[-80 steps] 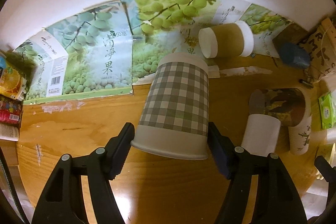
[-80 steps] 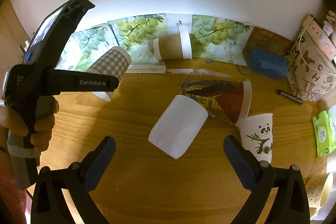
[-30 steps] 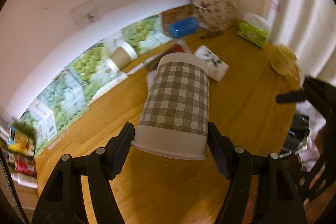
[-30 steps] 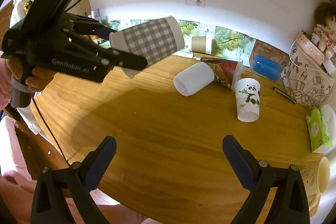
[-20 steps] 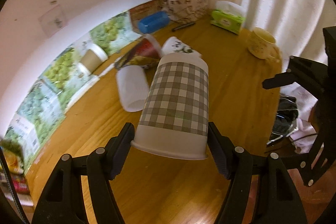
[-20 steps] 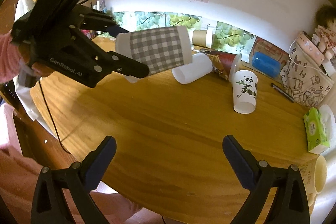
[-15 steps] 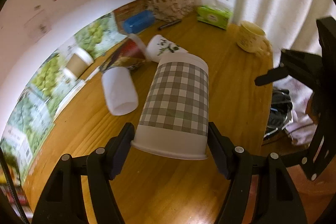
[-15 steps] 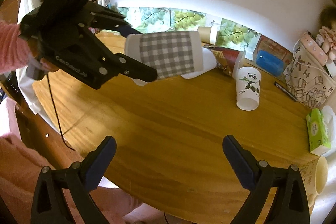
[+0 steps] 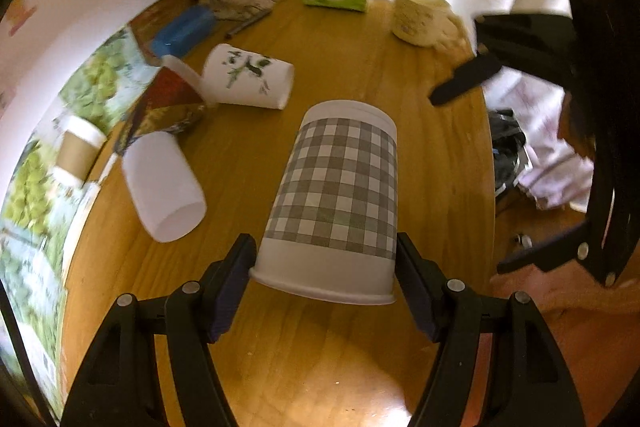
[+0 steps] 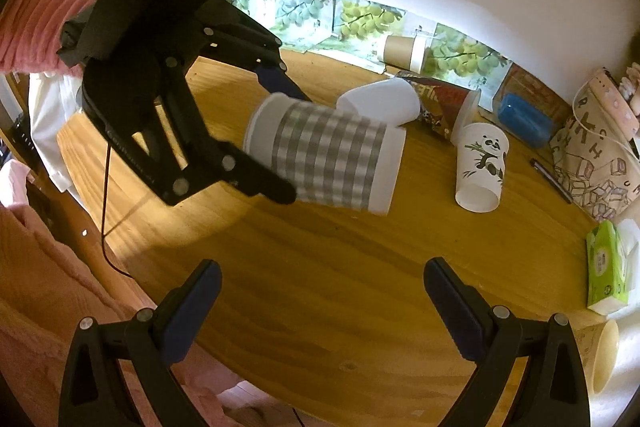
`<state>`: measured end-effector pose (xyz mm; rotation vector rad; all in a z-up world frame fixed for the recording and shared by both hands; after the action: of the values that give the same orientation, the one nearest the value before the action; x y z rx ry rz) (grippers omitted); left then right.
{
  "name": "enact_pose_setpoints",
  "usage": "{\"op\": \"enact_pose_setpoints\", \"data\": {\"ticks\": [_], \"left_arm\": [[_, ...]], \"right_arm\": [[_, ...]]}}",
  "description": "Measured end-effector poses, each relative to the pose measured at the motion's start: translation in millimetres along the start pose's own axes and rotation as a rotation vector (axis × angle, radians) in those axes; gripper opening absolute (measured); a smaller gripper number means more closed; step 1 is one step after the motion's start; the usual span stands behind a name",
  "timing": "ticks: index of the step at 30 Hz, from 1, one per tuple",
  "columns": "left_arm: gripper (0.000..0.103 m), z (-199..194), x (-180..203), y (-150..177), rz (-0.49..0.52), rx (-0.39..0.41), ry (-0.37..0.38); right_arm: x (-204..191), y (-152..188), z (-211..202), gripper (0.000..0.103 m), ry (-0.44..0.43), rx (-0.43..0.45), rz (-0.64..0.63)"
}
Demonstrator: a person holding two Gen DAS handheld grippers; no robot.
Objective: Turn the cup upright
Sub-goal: 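Lower the plaid cup rim-up onto the desk and open the left tool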
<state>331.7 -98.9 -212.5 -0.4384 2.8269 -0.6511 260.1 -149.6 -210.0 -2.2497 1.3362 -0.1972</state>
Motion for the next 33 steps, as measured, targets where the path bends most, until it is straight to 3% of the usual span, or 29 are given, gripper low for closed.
{"op": "enact_pose_setpoints", "data": {"ticks": [16,23,33], "left_arm": [[0.073,31,0,-1,0.187,-0.024,0.174],[0.073,42,10,6,0.261,-0.053,0.211],[0.076,53,5,4,0.276,-0.084,0.222]], "right_arm": [[16,-4,22,0.101,-0.007,-0.091,-0.037],[20,-7,29,0.101,-0.013,-0.106,-0.038],[22,-6,34,0.101,-0.023,-0.125,-0.033]]}}
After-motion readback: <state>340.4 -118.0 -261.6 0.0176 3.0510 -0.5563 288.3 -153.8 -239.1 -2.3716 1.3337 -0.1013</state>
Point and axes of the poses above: each gripper's, at about its wrist camera, not at the fingertips, and z roughly the way its jaws point, x to its right, y to its underside, the point moved 4 cm from there along z, roughly the way its jaws point, and after that the axes turned 10 degrees about -y, right-handed, at the moved point
